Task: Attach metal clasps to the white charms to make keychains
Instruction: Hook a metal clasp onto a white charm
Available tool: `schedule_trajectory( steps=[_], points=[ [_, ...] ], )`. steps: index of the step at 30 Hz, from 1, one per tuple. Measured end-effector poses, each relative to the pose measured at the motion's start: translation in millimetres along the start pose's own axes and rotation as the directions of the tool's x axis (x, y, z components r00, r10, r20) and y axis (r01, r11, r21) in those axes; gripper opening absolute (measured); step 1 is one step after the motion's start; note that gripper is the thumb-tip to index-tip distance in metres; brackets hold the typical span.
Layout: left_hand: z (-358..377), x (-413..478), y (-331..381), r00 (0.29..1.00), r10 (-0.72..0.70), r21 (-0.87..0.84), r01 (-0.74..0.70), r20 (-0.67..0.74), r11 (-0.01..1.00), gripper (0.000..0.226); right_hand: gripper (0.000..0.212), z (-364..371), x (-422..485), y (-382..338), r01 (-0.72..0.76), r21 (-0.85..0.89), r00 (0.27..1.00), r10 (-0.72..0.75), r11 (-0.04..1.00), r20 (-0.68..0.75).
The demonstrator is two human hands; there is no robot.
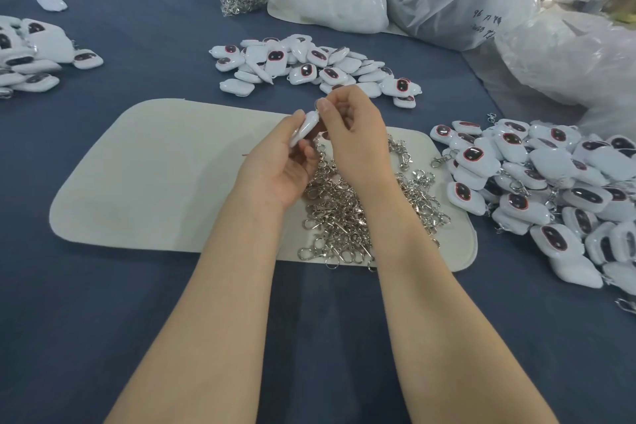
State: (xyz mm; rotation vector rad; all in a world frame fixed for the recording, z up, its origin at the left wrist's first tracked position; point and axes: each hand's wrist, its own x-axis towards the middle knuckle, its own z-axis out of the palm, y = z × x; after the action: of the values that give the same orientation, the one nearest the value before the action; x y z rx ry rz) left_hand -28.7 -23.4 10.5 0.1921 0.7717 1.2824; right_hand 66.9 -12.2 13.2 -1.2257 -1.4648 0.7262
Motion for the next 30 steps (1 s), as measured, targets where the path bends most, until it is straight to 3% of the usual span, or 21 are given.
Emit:
schedule_trajectory(
  steps=[5, 12, 17, 21, 24, 27, 30],
  points=[
    [0.3, 1.6, -2.1, 0.995, 0.081, 0.105, -0.075, -0.057, 0.992, 0.017, 0.007, -2.4, 1.1, 0.8, -0.045, 0.040, 0.999, 0.044, 0.998, 0.023],
    [-0.9, 3.6, -3.0, 0.994, 0.079, 0.089, -0.072, -0.082, 0.993, 0.014, 0.007, -6.4, 1.6, 2.6, -0.069, 0.101, 0.996, 0.063, 0.993, 0.061],
    [-1.2, 5.0, -5.0, 0.974, 0.151, 0.078, -0.140, -0.169, 0.987, 0.016, 0.008, -6.7, 1.4, 2.9, -0.089, 0.008, 0.993, 0.088, 0.996, 0.077],
    [-3.4, 5.3, -6.1, 0.927, 0.315, 0.221, -0.270, -0.204, 0.937, 0.016, 0.011, -8.9, 1.5, 2.2, -0.079, -0.106, 0.990, 0.091, 0.991, 0.107],
    [-4.3, 5.3, -7.6, 0.837, 0.515, 0.434, -0.401, -0.183, 0.807, 0.012, 0.008, -10.1, 1.3, 2.1, -0.045, -0.230, 0.988, 0.078, 0.972, 0.134],
    [-3.5, 1.9, -10.1, 0.690, 0.724, 0.669, -0.530, -0.018, 0.521, 0.010, 0.010, -10.9, 2.2, 1.7, -0.011, -0.346, 0.983, 0.074, 0.938, 0.169],
    [-1.8, -2.6, -15.8, 0.598, 0.781, 0.780, -0.572, 0.182, 0.256, 0.012, 0.010, -12.2, 4.8, 1.1, 0.000, -0.416, 0.978, 0.088, 0.909, 0.191]
  ],
)
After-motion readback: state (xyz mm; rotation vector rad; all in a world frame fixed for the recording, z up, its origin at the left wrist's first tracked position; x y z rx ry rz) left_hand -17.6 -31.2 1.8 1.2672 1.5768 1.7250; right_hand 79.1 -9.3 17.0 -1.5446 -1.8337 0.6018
